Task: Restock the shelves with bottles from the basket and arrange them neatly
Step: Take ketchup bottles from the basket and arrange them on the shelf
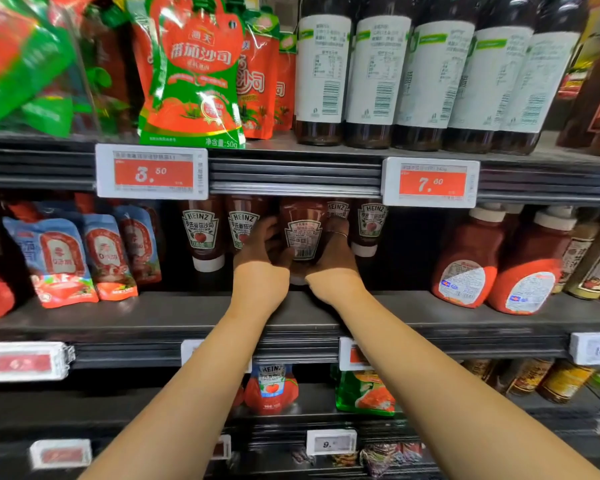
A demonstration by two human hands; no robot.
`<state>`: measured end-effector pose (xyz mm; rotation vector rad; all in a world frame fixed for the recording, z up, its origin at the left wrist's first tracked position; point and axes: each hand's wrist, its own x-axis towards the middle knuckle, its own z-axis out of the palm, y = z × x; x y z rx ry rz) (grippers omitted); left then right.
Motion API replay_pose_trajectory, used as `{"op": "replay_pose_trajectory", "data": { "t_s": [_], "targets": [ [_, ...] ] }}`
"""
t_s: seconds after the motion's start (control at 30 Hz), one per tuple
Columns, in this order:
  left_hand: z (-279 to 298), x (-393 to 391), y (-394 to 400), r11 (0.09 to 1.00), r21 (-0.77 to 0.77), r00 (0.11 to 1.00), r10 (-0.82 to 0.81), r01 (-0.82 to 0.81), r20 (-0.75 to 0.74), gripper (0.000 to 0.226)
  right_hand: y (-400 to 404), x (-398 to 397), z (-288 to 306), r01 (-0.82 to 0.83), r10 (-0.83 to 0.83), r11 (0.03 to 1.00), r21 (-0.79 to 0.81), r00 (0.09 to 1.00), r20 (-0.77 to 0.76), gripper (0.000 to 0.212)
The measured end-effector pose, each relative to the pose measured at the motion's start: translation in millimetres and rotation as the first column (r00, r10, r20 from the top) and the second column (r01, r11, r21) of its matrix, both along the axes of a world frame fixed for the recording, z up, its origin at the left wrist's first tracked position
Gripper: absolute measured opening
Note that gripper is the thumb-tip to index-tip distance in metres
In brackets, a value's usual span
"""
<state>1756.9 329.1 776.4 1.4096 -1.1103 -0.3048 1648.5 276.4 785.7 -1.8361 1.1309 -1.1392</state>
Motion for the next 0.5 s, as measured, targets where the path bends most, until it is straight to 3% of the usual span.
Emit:
{"op": "replay_pose_trajectory", "data": {
  "t_s": [0.2,0.4,0.5],
  "targets": [
    [-3,-3,1,0.985,0.159,0.991,0.039,-0.059,0.127,0.045,4,1,-5,0.069,-0.070,0.997,-0.038,0.997,-0.025,0.081],
    [2,-4,12,0.995,0.086,0.998,0.048,-0.052,0.048,0.034,8,-4,-3,0.062,-0.071,0.994,-0.085,0.992,-0.105,0.092],
    [2,-4,15,0.997,0.077,0.999,0.018,-0.015,-0.045,0.032,7,-11,-3,0.022,-0.025,0.999,-0.030,0.995,-0.094,0.082]
  ]
}}
